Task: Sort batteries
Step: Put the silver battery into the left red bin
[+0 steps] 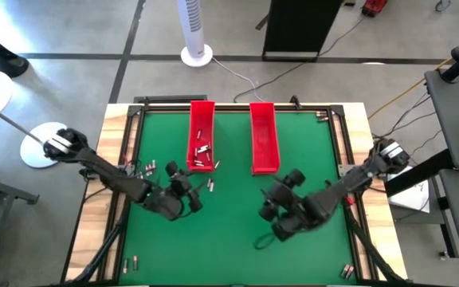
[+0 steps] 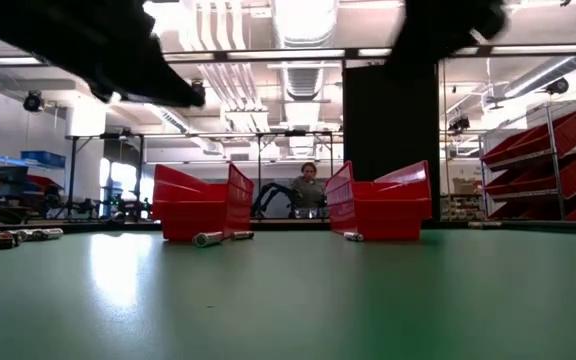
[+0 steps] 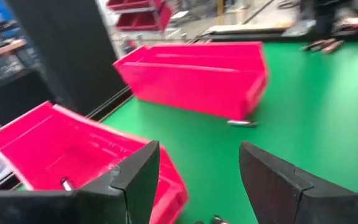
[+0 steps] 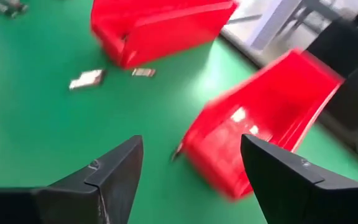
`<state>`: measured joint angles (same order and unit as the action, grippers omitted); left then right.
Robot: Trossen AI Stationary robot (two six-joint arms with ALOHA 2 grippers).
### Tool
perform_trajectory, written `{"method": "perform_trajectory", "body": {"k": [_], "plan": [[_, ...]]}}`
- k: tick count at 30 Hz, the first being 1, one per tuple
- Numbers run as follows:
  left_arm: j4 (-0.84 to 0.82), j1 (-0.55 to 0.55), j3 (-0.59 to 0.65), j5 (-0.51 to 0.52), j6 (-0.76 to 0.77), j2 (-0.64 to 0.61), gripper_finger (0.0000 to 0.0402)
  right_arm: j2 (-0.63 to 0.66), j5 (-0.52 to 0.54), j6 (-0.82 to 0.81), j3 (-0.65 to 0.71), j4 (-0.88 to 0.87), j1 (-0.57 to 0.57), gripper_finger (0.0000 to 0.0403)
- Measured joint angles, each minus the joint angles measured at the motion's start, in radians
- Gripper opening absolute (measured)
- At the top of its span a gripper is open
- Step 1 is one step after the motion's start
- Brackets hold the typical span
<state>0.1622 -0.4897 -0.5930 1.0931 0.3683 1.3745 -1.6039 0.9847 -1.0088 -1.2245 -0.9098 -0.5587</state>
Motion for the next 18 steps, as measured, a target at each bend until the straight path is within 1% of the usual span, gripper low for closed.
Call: {"method": "perform_trajectory", "body": {"k": [1, 3, 5, 7, 10, 14, 16, 18], "plan": [[0.025, 0.02, -0.001, -0.01, 0.0, 0.025, 0.0199, 0.01, -0.008, -0.028, 0.045, 0.029, -0.022, 0.0261], [0.026, 0.041, -0.019, -0.067, 0.0, 0.064, 0.0199, 0.019, -0.033, -0.089, 0.142, 0.075, -0.066, 0.0258], [0.023, 0.04, -0.06, -0.142, 0.009, 0.093, 0.0199, 0.016, -0.052, -0.165, 0.226, 0.114, -0.102, 0.0259], [0.013, 0.026, -0.113, -0.175, 0.031, 0.118, 0.0199, 0.009, -0.048, -0.218, 0.29, 0.16, -0.127, 0.0262], [-0.024, -0.007, -0.195, -0.166, 0.118, 0.172, 0.0199, -0.008, -0.025, -0.229, 0.346, 0.234, -0.152, 0.0268], [-0.053, -0.034, -0.296, -0.152, 0.219, 0.294, 0.0199, -0.017, 0.097, -0.176, 0.371, 0.34, -0.163, 0.0274], [-0.121, -0.034, -0.344, -0.15, 0.286, 0.362, 0.0199, -0.019, 0.149, -0.146, 0.374, 0.372, -0.163, 0.0274], [-0.239, -0.028, -0.398, -0.139, 0.396, 0.43, 0.0199, -0.019, 0.166, -0.14, 0.374, 0.374, -0.163, 0.0272]]}}
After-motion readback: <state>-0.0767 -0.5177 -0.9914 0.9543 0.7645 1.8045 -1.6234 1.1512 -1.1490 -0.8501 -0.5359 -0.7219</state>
